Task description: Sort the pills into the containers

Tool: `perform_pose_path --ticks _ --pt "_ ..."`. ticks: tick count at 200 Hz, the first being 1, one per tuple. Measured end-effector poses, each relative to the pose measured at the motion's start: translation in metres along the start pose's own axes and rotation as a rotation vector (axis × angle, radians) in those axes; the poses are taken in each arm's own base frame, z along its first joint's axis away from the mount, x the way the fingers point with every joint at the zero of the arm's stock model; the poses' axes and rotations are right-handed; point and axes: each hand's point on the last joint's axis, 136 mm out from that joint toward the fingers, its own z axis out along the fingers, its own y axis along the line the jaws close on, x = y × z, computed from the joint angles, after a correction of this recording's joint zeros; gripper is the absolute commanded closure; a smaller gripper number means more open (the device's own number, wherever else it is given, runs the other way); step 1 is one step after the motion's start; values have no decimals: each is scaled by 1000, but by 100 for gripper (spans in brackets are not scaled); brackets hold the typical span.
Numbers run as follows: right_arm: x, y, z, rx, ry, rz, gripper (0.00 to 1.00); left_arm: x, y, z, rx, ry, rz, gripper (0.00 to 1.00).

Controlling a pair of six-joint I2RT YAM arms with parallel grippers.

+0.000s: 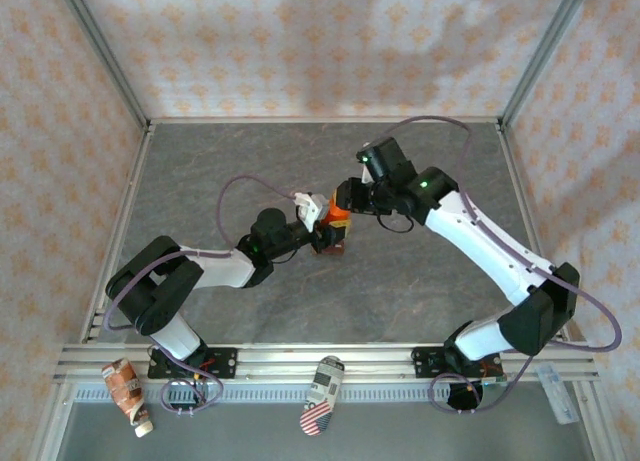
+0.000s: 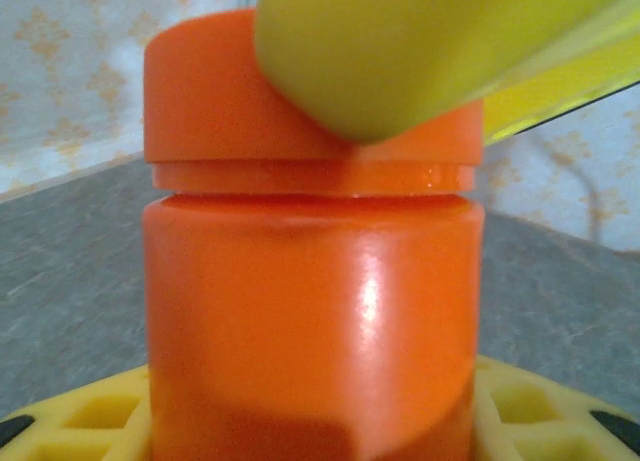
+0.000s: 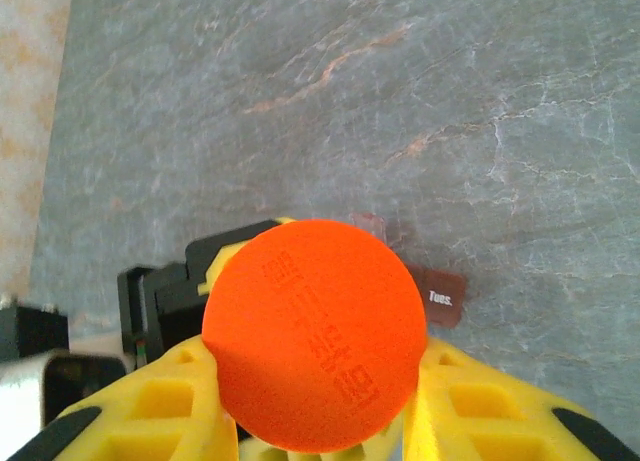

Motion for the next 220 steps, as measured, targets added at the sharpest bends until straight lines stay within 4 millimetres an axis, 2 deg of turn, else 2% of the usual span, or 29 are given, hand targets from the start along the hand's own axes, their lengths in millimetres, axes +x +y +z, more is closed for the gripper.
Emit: perform_pose_path --ticks 52,66,87,115,141,159,173,193,220 --pt "-2 -1 10 27 -63 129 63 8 9 -1 -123 14 48 100" --pt "-4 0 10 26 -70 137 56 6 11 -1 -140 8 54 100" --pt "-9 3 4 13 -75 130 36 -1 10 -1 -142 -22 54 100" --pt "-26 5 -16 -49 -106 124 20 -21 2 0 -74 -95 36 100" --pt "-45 3 -58 -109 -158 29 16 -30 -3 -2 30 -115 -7 100" --pt "-56 16 -89 -149 -194 -117 15 -38 -9 -3 117 -121 -53 100" --pt "-55 28 -106 -187 -191 -242 15 -46 -17 -3 186 -128 -80 100" --pt "-43 35 -112 -215 -136 -371 15 -56 -31 -3 276 -133 -109 100" --pt "-29 31 -97 -214 -34 -464 16 -60 -43 -6 349 -124 -137 100"
